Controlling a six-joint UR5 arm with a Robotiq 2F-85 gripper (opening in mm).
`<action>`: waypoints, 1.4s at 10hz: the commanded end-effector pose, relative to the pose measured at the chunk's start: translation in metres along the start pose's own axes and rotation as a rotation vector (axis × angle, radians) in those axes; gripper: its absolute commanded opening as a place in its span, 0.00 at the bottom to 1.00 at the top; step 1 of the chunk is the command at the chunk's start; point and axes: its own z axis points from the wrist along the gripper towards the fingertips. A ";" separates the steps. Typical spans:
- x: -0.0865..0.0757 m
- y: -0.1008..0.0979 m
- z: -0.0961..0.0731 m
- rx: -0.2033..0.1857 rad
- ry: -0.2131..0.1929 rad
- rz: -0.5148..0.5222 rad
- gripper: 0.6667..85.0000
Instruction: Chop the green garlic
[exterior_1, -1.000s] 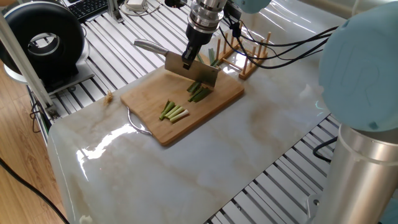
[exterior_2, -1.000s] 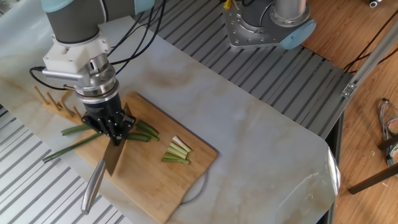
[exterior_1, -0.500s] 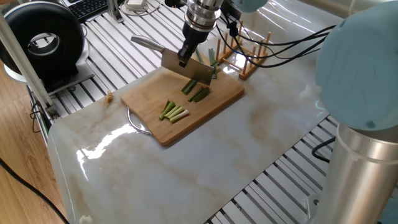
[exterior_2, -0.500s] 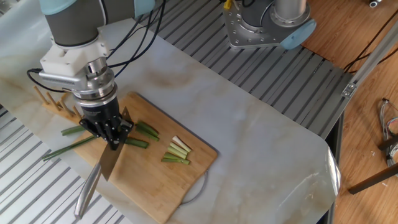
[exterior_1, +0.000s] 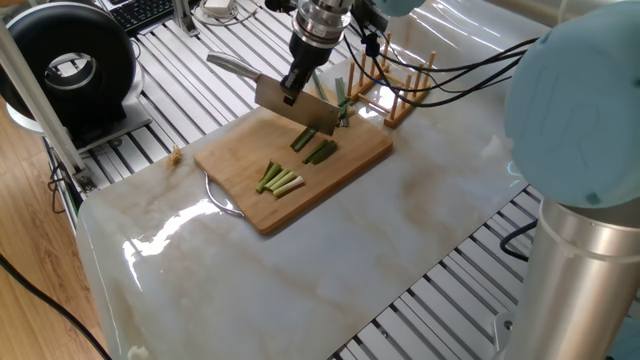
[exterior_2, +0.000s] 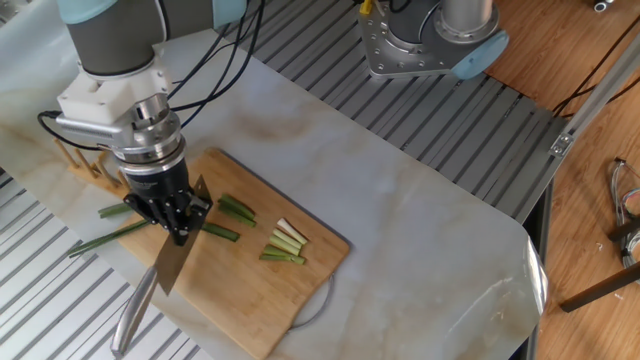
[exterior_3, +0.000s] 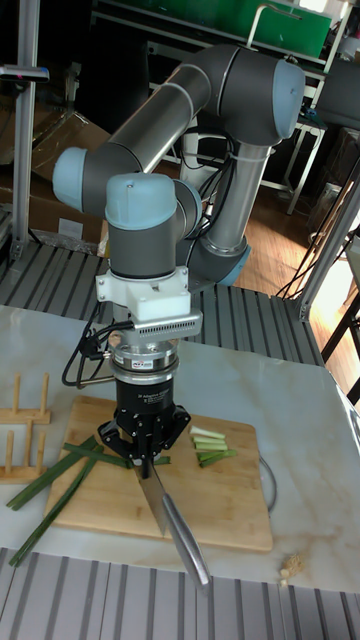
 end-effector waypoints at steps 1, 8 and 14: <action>-0.002 -0.006 -0.006 0.007 -0.012 0.022 0.01; 0.015 -0.008 -0.002 0.014 0.028 0.061 0.01; 0.029 -0.012 0.000 0.029 0.037 0.061 0.01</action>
